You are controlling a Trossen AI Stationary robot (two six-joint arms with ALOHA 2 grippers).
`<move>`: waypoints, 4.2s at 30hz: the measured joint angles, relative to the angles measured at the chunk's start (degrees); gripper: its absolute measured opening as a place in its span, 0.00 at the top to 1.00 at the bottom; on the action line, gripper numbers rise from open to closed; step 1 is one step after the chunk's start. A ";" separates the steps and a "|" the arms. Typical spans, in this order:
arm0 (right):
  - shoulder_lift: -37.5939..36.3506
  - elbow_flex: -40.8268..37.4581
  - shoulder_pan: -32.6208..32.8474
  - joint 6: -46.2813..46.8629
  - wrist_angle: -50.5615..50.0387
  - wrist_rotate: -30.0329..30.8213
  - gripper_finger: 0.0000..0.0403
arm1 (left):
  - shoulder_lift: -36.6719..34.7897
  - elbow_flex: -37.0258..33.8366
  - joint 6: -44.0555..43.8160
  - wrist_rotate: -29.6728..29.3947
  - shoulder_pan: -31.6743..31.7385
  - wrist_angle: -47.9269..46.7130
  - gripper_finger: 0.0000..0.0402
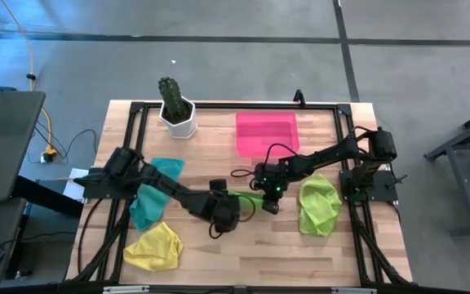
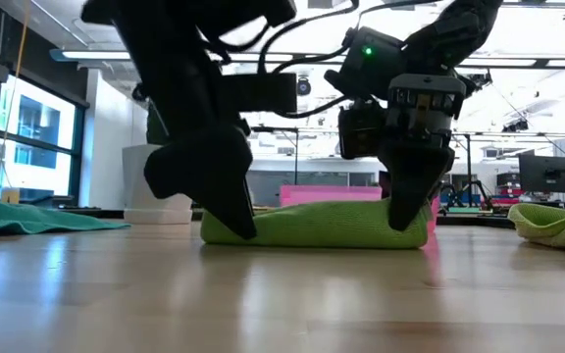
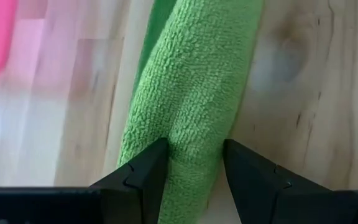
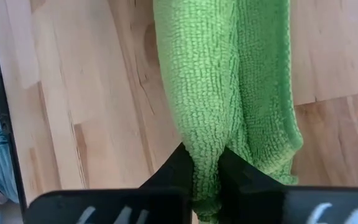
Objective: Roll microfiber towels into tight, uniform cylinder then place into a basket
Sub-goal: Roll the green microfiber cloth, then put the green microfiber cloth into the pink bin
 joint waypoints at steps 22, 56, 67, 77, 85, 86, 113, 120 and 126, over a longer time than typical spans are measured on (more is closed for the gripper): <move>-0.11 0.11 2.58 -32.00 -1.17 4.27 0.70 | -0.32 -2.02 -19.69 25.75 0.49 7.93 0.63; -0.80 0.11 13.79 -45.83 7.22 32.97 0.47 | -0.15 -2.26 -27.64 22.88 -3.88 10.30 0.63; -5.48 0.11 18.48 -35.09 -0.66 41.53 0.46 | -0.13 -2.26 -28.96 22.23 -3.88 10.22 0.63; -8.17 0.13 23.51 -29.49 3.54 41.83 0.46 | -0.13 -2.26 -29.16 21.86 -3.86 10.26 0.63; -4.48 0.11 22.55 -33.64 4.38 41.66 0.46 | -0.13 -2.26 -29.08 21.74 -3.83 10.30 0.63; -4.02 0.11 22.31 -34.39 4.39 41.66 0.46 | -0.13 -2.26 -29.05 21.74 -3.83 10.30 0.63; 2.33 0.22 17.59 -24.23 4.94 30.95 0.63 | -0.51 -2.28 -18.16 20.19 -5.22 10.54 0.63; 2.40 0.24 14.93 -18.44 4.92 25.65 0.87 | -3.29 -2.54 -16.95 11.69 -6.67 8.09 0.63; 2.43 0.22 12.83 -15.59 4.79 19.86 0.98 | -6.31 -2.50 -16.92 6.82 -7.63 4.07 0.63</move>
